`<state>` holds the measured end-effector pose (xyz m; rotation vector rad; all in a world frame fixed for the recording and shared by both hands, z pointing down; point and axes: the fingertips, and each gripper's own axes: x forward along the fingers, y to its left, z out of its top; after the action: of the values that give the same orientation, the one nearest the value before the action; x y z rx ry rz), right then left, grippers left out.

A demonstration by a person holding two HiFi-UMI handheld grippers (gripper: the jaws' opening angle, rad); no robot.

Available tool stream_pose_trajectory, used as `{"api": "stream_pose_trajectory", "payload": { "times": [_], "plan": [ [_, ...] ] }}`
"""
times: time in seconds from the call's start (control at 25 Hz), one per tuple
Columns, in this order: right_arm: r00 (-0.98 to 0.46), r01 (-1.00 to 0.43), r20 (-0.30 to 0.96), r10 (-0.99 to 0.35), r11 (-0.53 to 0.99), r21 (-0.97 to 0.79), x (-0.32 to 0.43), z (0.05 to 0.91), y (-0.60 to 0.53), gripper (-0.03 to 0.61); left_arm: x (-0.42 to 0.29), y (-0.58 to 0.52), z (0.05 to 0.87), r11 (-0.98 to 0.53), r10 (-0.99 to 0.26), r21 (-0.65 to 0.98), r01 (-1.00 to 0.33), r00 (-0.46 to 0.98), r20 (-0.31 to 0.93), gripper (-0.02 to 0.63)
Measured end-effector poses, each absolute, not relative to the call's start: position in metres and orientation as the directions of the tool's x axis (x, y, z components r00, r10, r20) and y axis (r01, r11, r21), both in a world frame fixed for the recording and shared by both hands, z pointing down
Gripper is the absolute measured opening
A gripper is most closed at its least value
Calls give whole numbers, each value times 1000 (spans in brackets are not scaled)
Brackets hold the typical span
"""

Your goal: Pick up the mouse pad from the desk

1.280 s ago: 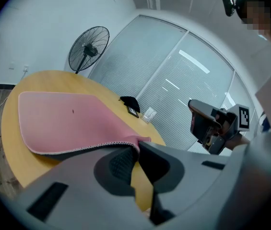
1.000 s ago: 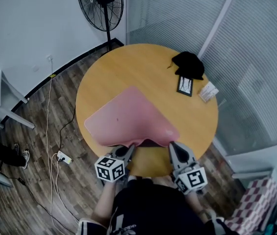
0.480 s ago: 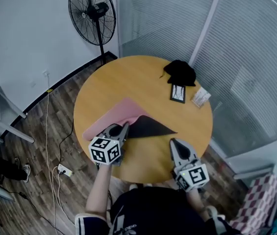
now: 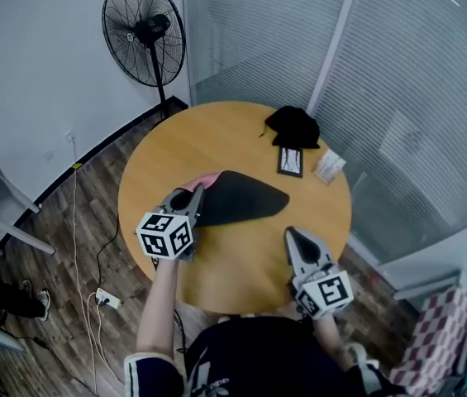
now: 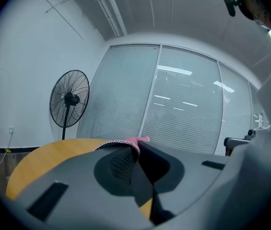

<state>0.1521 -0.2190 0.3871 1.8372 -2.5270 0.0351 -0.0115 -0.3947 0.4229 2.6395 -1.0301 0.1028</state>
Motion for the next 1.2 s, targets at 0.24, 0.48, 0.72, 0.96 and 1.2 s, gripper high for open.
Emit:
{"api": "stream_pose_trajectory", "payload": {
  "times": [0.24, 0.48, 0.72, 0.96, 1.2],
  "plan": [
    [-306, -952, 9, -952, 306, 7, 153, 376, -224, 2, -16, -414, 393, -693, -678, 208, -690, 722, 138, 18],
    [-294, -956, 21, -956, 294, 8, 156, 377, -227, 2, -17, -442, 348, -705, -692, 118, -699, 715, 100, 17],
    [-297, -955, 6, -955, 297, 10, 157, 370, -230, 2, -22, -463, 304, -698, -712, 48, -715, 699, 63, 18],
    [-290, -957, -15, -957, 290, 7, 163, 364, -229, 2, -25, -471, 265, -692, -722, -35, -722, 690, 40, 18],
    [-294, -956, -38, -955, 294, 6, 168, 359, -224, 2, -45, -462, 227, -659, -750, -68, -749, 661, -24, 18]
  ]
}}
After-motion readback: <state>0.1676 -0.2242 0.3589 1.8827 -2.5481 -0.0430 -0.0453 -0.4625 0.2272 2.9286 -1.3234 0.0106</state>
